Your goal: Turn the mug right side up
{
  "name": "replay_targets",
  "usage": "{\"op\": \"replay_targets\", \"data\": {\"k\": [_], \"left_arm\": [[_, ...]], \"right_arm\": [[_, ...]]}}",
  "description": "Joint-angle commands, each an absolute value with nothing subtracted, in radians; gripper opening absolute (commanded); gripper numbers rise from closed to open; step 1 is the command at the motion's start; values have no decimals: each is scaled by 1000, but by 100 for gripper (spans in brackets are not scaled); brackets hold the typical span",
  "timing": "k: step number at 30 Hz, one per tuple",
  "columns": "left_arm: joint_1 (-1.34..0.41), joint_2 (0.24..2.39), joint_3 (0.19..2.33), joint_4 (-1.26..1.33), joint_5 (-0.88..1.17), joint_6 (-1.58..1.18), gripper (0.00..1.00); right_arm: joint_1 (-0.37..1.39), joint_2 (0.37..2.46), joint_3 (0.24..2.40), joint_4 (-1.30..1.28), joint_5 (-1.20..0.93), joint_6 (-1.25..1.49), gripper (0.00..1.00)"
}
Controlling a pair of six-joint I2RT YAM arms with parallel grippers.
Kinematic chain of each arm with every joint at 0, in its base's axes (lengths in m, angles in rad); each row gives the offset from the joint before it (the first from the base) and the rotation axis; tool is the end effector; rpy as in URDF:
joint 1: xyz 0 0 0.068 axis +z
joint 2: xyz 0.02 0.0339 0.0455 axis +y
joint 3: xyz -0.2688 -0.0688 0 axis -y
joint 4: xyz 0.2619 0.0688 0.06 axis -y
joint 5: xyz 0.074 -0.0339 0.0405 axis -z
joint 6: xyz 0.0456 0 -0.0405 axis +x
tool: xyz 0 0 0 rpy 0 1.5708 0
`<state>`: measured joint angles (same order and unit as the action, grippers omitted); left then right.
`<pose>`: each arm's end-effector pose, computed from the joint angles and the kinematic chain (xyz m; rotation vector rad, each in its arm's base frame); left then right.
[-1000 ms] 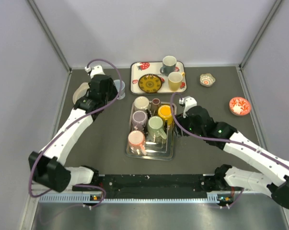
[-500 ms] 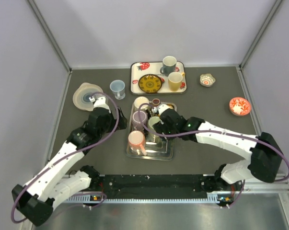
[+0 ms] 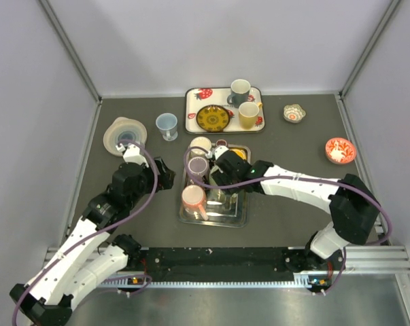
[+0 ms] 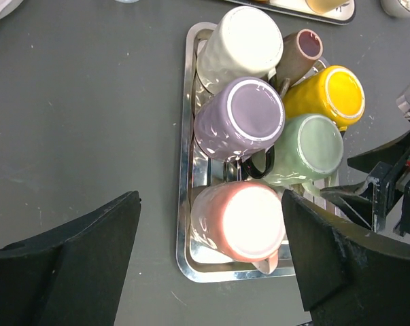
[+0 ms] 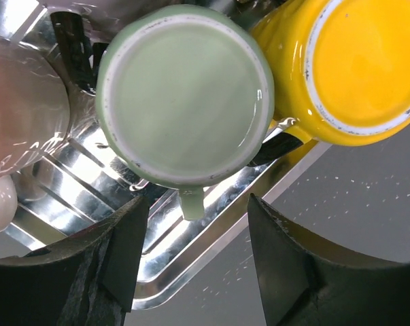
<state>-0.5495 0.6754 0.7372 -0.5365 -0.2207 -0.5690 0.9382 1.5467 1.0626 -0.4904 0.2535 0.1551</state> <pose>0.1530 -0.0820 0.3035 -0.1595 2.0602 -0.4741 0.2100 0.2671 0.2157 -0.8644 2.3504 0.1273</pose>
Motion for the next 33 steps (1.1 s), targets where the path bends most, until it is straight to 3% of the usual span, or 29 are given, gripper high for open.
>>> {"op": "replay_targets", "data": {"k": [1,5,6,10,15,18,23,30,33], "left_arm": [[-548,646,732,-509,-209,-540,87],[-548,647,730,-494,-183,-532,65],[-548,647,729,-492,-178,-531,54],[-548,649,724,-479,-163,-531,36],[-548,649,716,-476,-153,-541,35],[-548,644,712,-477,-153,-543,42],[-548,634,707,-479,-153,-545,51],[-548,629,701,-479,-150,-549,53],[-548,629,696,-476,-149,-552,53]], "right_arm": [[917,1569,1112,-449,255,118,60],[902,1578,1111,-436,244,104,59],[903,1580,1111,-433,238,95,58],[900,1585,1108,-411,210,87,57],[899,1603,1118,-405,192,86,52],[899,1618,1126,-405,183,87,46],[899,1635,1131,-403,181,100,25],[899,1629,1120,-405,186,123,2],[899,1621,1111,-414,192,136,0]]}}
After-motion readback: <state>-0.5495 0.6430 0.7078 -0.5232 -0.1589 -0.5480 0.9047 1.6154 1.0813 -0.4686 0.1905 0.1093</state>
